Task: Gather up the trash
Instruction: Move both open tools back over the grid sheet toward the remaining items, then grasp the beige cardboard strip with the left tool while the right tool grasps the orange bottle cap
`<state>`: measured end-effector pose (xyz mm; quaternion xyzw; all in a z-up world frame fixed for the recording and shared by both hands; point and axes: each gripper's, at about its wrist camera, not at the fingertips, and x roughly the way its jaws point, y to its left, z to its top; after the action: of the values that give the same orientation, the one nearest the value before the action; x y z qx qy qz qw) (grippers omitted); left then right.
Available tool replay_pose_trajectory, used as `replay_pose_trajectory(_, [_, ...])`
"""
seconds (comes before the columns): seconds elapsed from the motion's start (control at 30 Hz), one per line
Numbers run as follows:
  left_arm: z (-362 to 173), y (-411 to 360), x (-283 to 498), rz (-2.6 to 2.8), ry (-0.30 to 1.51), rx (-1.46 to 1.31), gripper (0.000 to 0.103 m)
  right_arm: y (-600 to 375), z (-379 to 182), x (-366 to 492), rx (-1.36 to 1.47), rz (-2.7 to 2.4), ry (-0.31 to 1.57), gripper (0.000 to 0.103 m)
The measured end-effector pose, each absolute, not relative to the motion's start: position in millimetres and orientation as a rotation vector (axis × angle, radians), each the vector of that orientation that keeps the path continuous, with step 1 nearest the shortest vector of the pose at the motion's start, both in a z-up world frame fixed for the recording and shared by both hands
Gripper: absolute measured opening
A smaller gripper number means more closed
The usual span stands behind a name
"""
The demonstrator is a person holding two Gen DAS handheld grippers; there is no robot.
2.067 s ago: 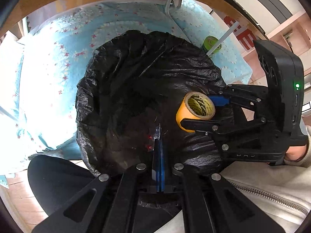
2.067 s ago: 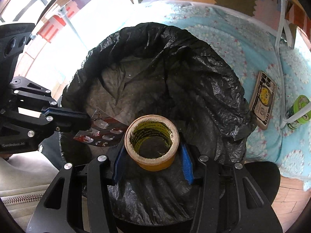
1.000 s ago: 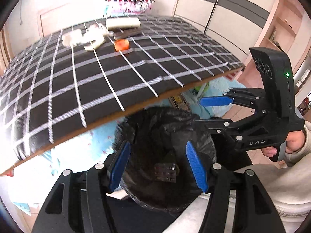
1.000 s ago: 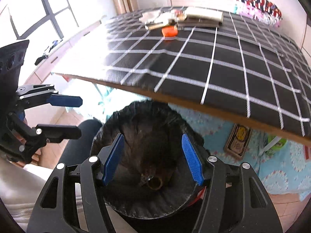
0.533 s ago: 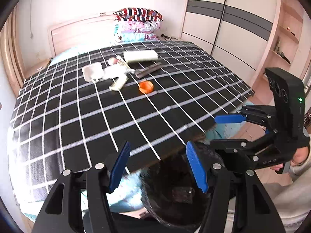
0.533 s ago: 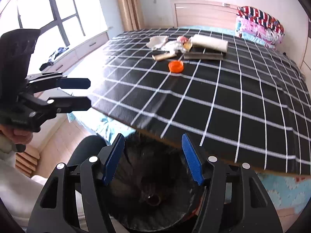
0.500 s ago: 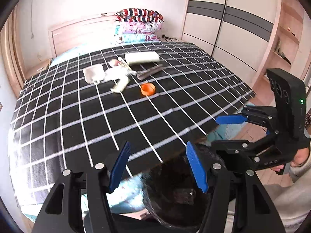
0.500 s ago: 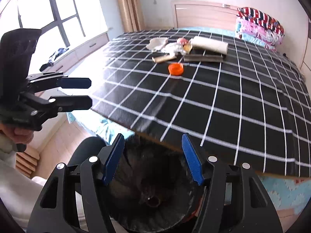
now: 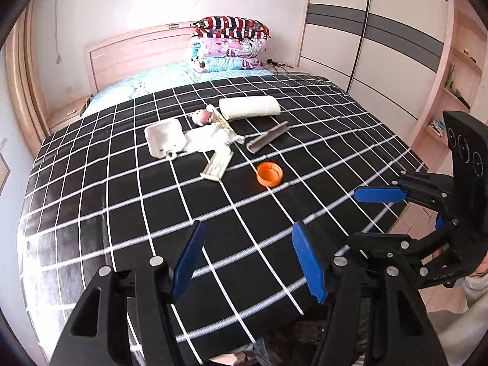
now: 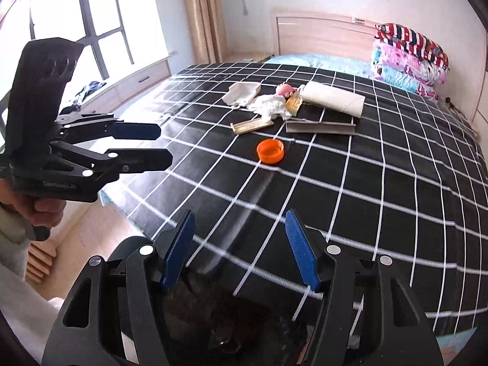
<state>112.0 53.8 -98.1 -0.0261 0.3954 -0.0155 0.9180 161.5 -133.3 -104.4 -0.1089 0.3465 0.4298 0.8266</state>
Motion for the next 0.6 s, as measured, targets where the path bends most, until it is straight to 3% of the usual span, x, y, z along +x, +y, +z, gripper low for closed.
replay_pose_trajectory(0.6, [-120,86,178,0.002,0.858,-0.038,0.058,-97,-107,204,-0.263,0.889,0.739,0.061])
